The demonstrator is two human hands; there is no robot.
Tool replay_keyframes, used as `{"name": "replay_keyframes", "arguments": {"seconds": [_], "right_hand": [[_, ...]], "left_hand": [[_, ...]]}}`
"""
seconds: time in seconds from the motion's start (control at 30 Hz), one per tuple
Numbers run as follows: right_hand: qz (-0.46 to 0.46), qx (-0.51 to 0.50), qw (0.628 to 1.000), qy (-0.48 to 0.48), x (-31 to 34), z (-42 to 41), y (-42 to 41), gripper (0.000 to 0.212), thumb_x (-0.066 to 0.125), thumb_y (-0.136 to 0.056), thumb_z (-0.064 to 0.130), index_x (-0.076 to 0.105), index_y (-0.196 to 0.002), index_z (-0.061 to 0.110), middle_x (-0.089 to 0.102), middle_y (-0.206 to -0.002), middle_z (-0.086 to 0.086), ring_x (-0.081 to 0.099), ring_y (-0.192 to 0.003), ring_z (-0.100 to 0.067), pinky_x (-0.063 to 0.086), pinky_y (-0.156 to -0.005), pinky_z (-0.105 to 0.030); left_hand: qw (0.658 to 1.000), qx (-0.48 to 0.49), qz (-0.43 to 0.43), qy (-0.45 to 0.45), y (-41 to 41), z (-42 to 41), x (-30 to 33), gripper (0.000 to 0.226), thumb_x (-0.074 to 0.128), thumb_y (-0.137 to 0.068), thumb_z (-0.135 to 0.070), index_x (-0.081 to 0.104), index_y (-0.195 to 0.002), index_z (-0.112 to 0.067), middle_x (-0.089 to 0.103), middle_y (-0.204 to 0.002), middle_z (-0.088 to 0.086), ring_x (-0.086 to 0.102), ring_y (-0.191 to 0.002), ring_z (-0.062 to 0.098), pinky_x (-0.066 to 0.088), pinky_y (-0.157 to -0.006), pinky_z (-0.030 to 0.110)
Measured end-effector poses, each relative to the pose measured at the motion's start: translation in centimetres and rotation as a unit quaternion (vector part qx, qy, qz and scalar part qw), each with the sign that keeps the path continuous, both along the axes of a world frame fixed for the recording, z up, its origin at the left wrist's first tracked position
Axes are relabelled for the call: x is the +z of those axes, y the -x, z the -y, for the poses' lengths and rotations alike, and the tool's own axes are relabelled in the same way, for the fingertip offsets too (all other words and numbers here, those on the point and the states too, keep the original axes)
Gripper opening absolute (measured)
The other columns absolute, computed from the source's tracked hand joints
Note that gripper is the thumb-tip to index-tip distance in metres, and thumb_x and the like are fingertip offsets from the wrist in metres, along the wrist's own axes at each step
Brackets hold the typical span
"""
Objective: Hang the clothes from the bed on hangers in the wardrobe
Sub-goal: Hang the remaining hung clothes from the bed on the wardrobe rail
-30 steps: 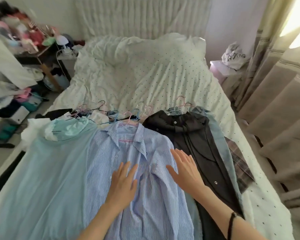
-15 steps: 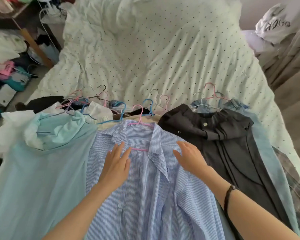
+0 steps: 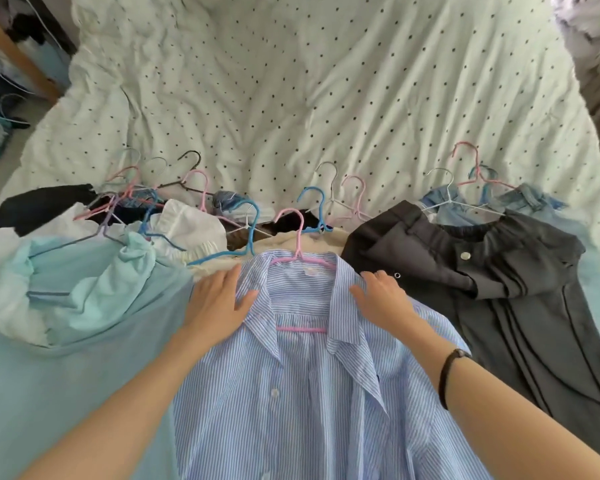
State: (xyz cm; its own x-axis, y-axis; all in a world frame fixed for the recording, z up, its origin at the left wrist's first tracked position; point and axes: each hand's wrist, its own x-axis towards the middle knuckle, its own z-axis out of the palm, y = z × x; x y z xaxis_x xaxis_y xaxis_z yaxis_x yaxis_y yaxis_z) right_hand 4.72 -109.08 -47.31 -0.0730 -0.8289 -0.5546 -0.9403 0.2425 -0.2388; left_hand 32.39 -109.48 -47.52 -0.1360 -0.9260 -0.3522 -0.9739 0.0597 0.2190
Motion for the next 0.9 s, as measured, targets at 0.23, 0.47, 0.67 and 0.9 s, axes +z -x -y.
{"name": "replay_keyframes", "arguments": {"seconds": [0.23,0.47,0.67,0.9], "right_hand": [[0.058,-0.059,0.997,0.012,0.4,-1.3,-0.4,0.034,0.042,-0.095,0.043,0.056,-0.096,0.013,0.052,-0.099,-0.01,0.053,-0.097,-0.03,0.042,-0.079,-0.036],[0.132,-0.124,0.973,0.145,6.6,-4.7,1.9,0.036,0.052,-0.091,0.04,0.05,-0.07,0.01,0.045,-0.072,0.001,0.048,-0.069,-0.021,0.032,-0.064,-0.03],[0.089,-0.163,0.947,0.264,13.8,-10.1,7.4,0.044,0.052,-0.091,0.038,0.041,-0.061,0.008,0.04,-0.061,-0.001,0.042,-0.063,-0.023,0.026,-0.058,-0.035],[0.062,-0.287,0.88,0.374,21.0,-22.7,14.5,0.043,0.052,-0.091,0.035,0.037,-0.057,0.013,0.038,-0.059,-0.001,0.037,-0.058,-0.017,0.026,-0.057,-0.035]], "left_hand": [[0.997,0.015,-0.078,0.02,0.0,-1.2,1.0,0.072,0.029,-0.081,-0.062,0.053,-0.127,-0.012,0.055,-0.096,0.013,0.053,-0.096,0.033,0.046,-0.077,0.042],[0.982,0.024,-0.183,0.046,1.9,-2.8,6.3,0.06,0.046,-0.087,-0.057,0.054,-0.127,-0.012,0.06,-0.106,0.008,0.052,-0.104,0.025,0.042,-0.088,0.037],[0.973,-0.052,-0.207,0.084,7.9,-4.7,13.0,0.075,0.03,-0.08,-0.063,0.057,-0.124,-0.009,0.063,-0.108,0.009,0.054,-0.107,0.026,0.041,-0.091,0.038],[0.932,-0.2,-0.272,0.131,17.2,-8.9,21.0,0.056,0.038,-0.089,-0.059,0.06,-0.122,-0.02,0.06,-0.095,0.003,0.057,-0.093,0.02,0.044,-0.078,0.035]]}}
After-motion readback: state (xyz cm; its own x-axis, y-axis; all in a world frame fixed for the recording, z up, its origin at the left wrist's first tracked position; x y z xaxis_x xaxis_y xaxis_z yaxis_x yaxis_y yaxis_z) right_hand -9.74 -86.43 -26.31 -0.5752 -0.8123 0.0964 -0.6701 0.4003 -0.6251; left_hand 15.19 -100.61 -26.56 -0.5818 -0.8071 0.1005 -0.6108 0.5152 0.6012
